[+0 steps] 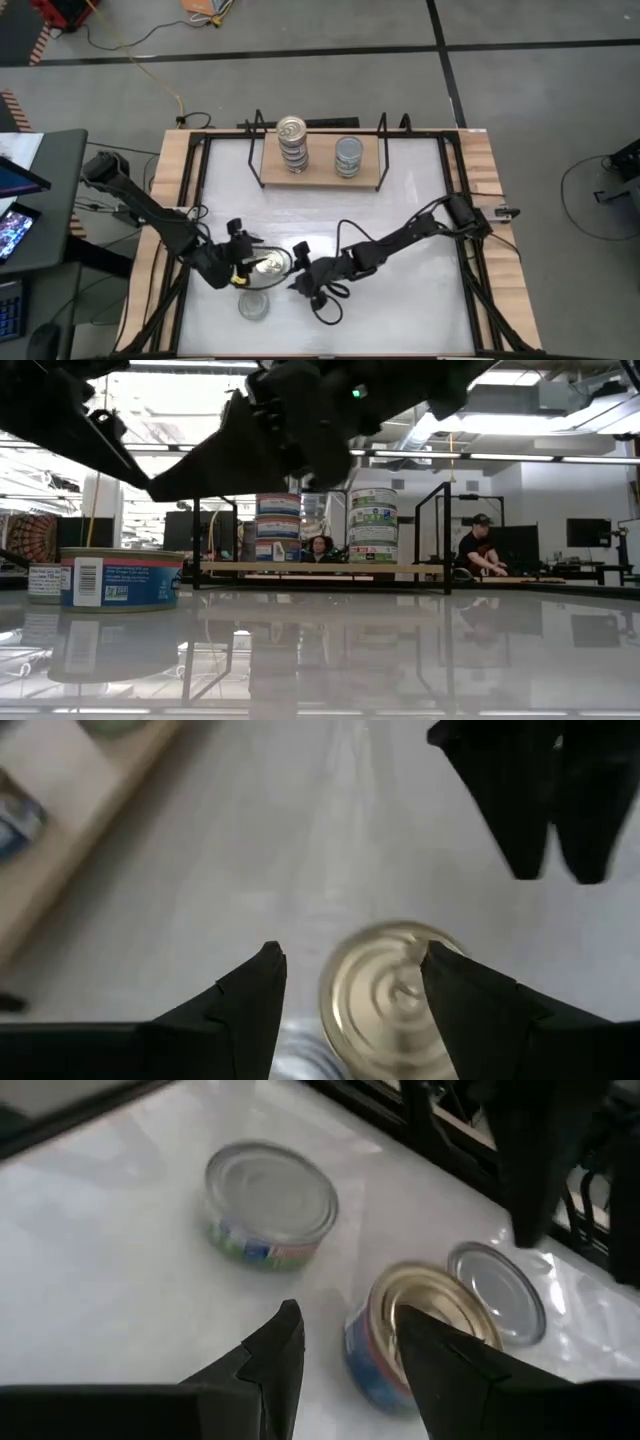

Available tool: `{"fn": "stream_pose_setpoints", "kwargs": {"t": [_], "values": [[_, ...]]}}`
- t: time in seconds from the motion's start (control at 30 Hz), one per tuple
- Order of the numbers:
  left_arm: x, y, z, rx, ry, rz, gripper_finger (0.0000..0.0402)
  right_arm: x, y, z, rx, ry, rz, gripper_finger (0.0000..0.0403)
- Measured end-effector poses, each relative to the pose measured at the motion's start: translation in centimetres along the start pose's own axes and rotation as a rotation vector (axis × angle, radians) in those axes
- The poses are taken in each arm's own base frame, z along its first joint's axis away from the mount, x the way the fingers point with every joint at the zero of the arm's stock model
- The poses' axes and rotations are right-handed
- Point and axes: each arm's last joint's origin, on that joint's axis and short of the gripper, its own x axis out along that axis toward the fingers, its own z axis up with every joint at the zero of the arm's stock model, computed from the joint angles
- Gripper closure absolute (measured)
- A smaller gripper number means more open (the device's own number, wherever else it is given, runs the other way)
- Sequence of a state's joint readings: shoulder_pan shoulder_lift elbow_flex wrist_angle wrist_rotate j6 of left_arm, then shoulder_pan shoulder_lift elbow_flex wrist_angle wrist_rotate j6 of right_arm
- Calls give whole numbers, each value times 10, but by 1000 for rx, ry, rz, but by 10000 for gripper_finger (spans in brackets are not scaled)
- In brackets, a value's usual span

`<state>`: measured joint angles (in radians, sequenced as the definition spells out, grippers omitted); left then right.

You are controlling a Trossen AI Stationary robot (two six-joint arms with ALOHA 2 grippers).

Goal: Stack canned seafood by type on shelf
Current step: Stack the blue-pink tuna can on top of the other blue-pink tuna can on the shelf

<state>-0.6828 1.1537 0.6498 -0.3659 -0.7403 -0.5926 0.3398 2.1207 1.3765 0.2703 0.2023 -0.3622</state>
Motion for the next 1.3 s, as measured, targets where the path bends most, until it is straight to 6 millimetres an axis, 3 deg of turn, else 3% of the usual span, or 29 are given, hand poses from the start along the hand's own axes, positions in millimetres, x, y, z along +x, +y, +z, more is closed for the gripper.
{"fn": "stream_pose_setpoints", "kwargs": {"t": [0.2,0.37,0.53,0.87,0.97,1.13,1.3], "values": [[-7,2,0,-94,80,-122,178,23,-13,-3,52,-11,-1,207],[-7,2,-2,-93,100,-127,178,37,-17,-9,45,64,50,207],[-7,2,-1,-95,97,-125,178,34,-20,-15,48,165,76,218],[-7,3,0,-100,78,-110,178,30,-27,-31,100,328,61,296],[-7,2,0,-102,77,-111,178,31,-25,-44,117,415,37,307],[-7,2,1,-108,69,-111,178,26,-31,-45,166,467,-14,311],[-4,-5,4,-126,57,-175,178,7,-40,-36,210,533,-20,311]]}}
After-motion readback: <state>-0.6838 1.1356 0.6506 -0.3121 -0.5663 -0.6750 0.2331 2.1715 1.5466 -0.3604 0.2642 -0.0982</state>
